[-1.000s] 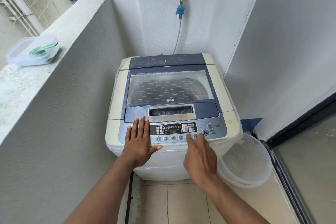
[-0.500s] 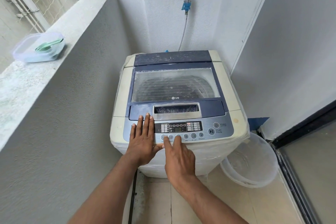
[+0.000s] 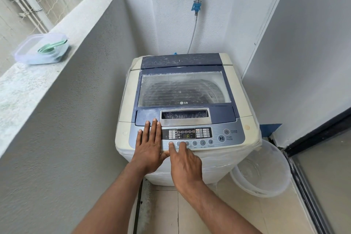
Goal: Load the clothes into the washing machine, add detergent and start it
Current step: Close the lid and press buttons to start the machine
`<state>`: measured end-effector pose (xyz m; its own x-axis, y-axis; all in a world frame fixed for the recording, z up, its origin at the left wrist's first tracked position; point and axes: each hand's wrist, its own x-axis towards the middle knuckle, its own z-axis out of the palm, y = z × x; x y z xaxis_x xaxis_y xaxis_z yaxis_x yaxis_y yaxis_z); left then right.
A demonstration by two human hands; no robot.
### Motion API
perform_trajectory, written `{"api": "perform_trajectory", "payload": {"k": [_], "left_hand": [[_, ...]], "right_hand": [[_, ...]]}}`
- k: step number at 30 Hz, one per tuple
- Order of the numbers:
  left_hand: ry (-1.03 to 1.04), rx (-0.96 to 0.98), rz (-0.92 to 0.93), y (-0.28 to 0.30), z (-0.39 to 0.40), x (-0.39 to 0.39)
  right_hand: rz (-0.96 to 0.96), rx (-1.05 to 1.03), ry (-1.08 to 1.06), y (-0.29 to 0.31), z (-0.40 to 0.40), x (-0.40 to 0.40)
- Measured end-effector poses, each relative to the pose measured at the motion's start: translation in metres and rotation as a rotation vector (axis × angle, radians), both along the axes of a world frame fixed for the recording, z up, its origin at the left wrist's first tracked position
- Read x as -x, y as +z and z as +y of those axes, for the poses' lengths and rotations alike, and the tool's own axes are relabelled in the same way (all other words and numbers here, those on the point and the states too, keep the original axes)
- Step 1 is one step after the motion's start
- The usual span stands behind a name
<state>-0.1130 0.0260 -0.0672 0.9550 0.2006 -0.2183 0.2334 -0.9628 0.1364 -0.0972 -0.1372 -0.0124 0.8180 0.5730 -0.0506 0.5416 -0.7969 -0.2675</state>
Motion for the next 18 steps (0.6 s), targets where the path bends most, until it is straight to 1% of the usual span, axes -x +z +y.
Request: {"api": "perform_trajectory", "payload": {"k": [3,6,9,18], "left_hand": [[0.008,0.006,-0.008,-0.002,0.000,0.000],[0.022,0.020,-0.038,-0.003,-0.001,0.000],[0.033,0.024,-0.042,-0.003,-0.003,0.001],[0.011,0.012,-0.029,-0.005,0.000,0.000]], "right_hand": [[0.016,0.002,0.010,0.002,0.002,-0.003],[0.073,0.029,0.078,0.009,0.010,-0.010],[0.080,0.057,0.126,0.014,0.020,-0.015],[0.109,0.012,0.106,0.013,0.008,-0.019]]}}
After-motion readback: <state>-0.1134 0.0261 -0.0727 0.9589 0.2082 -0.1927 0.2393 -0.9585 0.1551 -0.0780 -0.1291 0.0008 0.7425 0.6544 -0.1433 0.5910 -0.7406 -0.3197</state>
